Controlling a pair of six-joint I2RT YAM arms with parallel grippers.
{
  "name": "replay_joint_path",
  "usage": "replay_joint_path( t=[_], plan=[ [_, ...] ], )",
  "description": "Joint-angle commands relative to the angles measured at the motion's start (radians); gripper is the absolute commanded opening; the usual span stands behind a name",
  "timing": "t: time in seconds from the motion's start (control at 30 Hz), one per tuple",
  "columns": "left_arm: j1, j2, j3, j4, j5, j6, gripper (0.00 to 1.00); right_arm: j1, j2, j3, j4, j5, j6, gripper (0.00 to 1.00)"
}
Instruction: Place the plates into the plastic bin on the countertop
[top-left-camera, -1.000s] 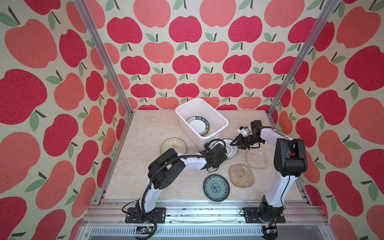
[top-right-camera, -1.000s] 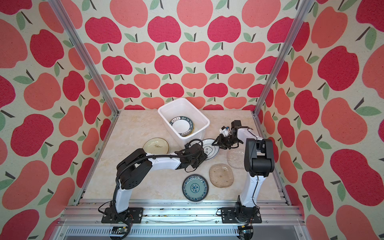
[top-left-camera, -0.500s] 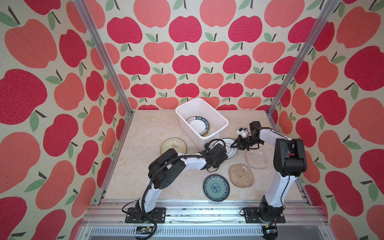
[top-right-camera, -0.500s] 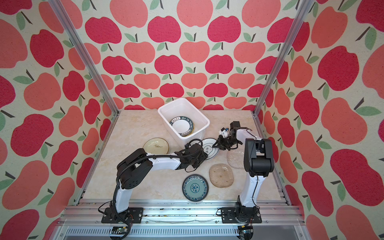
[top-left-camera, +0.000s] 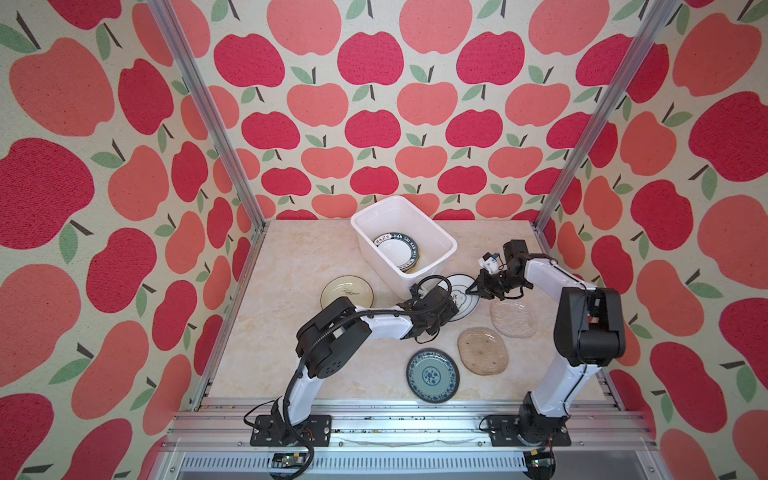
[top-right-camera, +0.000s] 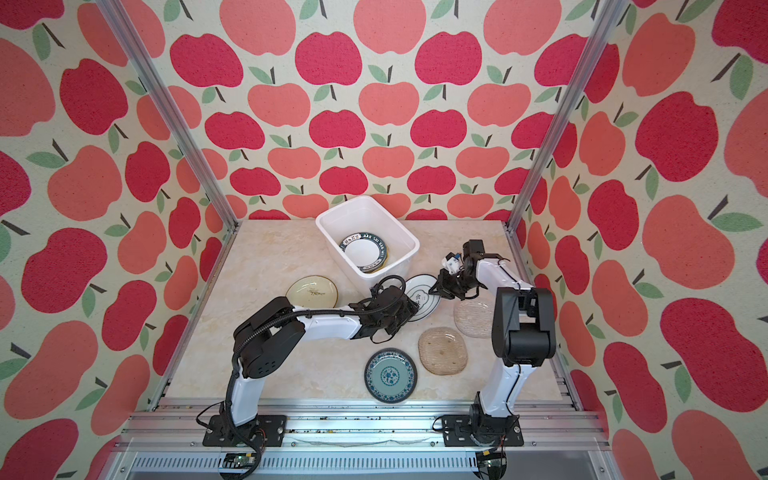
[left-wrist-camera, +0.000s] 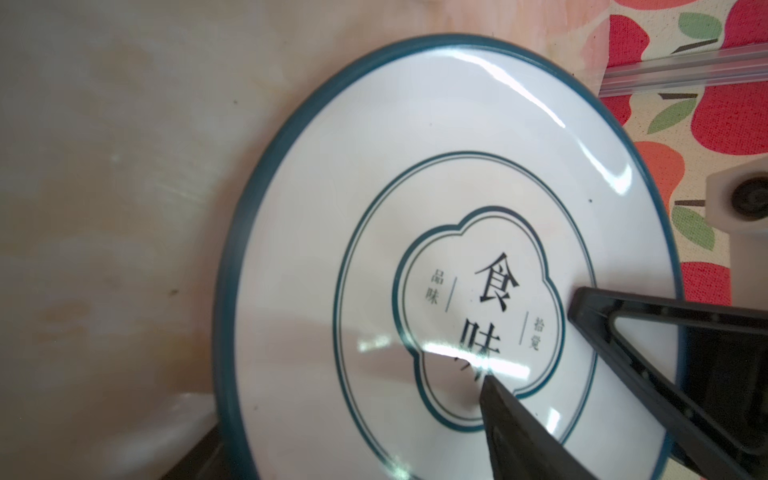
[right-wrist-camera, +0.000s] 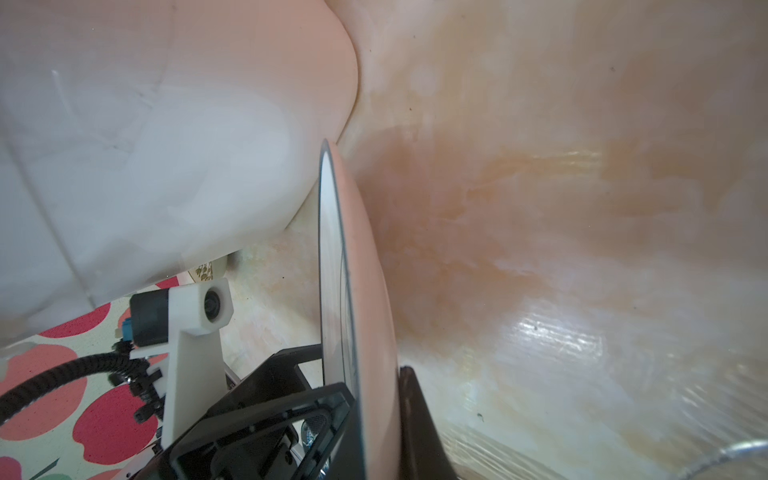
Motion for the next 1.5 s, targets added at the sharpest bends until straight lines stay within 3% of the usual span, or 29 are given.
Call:
replay_joint_path(
  t=[0.0,0.3,0.67,0.93,1.23,1.47],
  plan=[
    [-0.012,-0.029,-0.024,-0.005,-0.014,0.045,0.83,-0.015,-0.086,-0.017,-0.062,-0.018,0.059,0.0],
    [-0.025,-0.089,-0.077,0.084,0.005,0.085,0.91,-0.065,-0.233,-0.002,-0.163,0.088,0.097,0.0],
    [-0.055,-0.15,-0.068,0.123,0.049,0.167,1.0,-0.076,-0.414,0.106,-0.308,0.312,0.11,0.0],
    [-0.071,-0.215,-0.065,0.199,0.117,0.26,0.99,-0.076,-0.501,0.236,-0.401,0.431,0.105,0.0],
    [-0.093,-0.405,-0.081,0.094,0.097,0.479,0.99,-0.076,-0.567,0.389,-0.489,0.439,0.103,0.0],
    [-0.087,-0.602,-0.077,-0.085,-0.014,0.716,0.99,-0.073,-0.591,0.471,-0.461,0.302,0.184,0.0]
  ],
)
